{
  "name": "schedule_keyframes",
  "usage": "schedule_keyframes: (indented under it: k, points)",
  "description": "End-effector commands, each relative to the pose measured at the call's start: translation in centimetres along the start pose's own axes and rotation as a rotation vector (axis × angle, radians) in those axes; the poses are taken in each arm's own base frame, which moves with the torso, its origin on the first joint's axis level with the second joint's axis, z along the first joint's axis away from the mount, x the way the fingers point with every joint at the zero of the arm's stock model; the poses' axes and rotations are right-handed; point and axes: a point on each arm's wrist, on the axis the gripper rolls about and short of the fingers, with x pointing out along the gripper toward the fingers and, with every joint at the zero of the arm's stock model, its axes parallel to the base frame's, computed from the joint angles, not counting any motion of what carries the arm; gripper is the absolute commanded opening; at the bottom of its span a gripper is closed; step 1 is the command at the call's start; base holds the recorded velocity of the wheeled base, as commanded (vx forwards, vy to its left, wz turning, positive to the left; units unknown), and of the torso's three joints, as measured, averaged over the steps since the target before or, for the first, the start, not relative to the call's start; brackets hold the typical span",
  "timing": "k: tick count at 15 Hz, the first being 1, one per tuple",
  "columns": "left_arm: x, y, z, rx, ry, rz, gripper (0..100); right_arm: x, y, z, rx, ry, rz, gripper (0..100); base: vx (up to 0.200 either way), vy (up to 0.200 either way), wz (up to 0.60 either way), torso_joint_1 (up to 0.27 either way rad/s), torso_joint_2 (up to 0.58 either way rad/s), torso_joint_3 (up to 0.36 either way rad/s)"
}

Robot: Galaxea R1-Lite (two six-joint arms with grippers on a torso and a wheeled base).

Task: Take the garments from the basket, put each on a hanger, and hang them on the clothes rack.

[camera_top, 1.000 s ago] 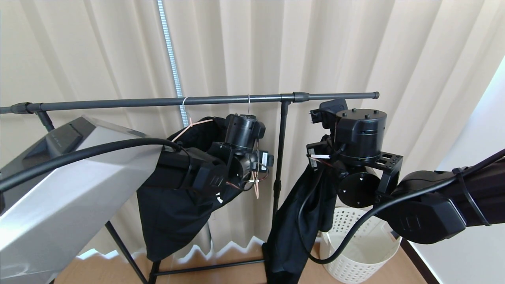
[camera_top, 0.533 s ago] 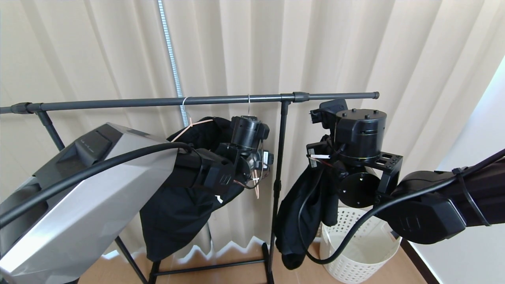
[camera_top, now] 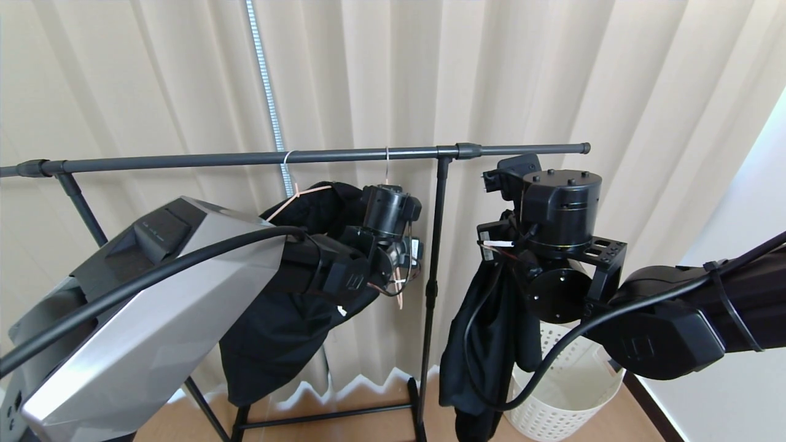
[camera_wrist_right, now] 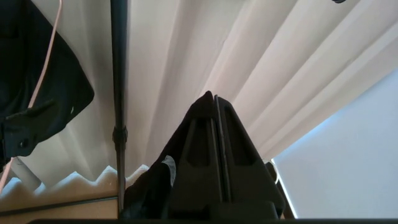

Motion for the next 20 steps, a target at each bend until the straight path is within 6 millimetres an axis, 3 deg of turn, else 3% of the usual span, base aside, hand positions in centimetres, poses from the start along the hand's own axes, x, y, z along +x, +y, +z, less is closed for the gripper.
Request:
schedule_keyframes:
  k: [1,11,16,20]
  points:
    - [0.0,0.0,0.0,0.0,0.001,0.0,0,0.0,0.0,0.0,0.0,0.0,0.0,0,0.0,0.0,0.0,0.0,0.0,0.0]
    - [-0.8,0.2,0.7,-0.008,-0.015,-0.002,0,0.0,0.0,0.0,-0.001,0.001,0.0,0,0.0,0.0,0.0,0.0,0.0,0.0]
    - [-3.2,0.8,1.8,-0.01,-0.03,-0.013,0,0.0,0.1,-0.1,-0.002,0.002,0.0,0,0.0,0.0,0.0,0.0,0.0,0.0]
    - [-6.7,2.1,1.6,0.004,-0.008,-0.023,0,0.0,0.0,-0.1,-0.002,0.002,0.0,0,0.0,0.0,0.0,0.0,0.0,0.0]
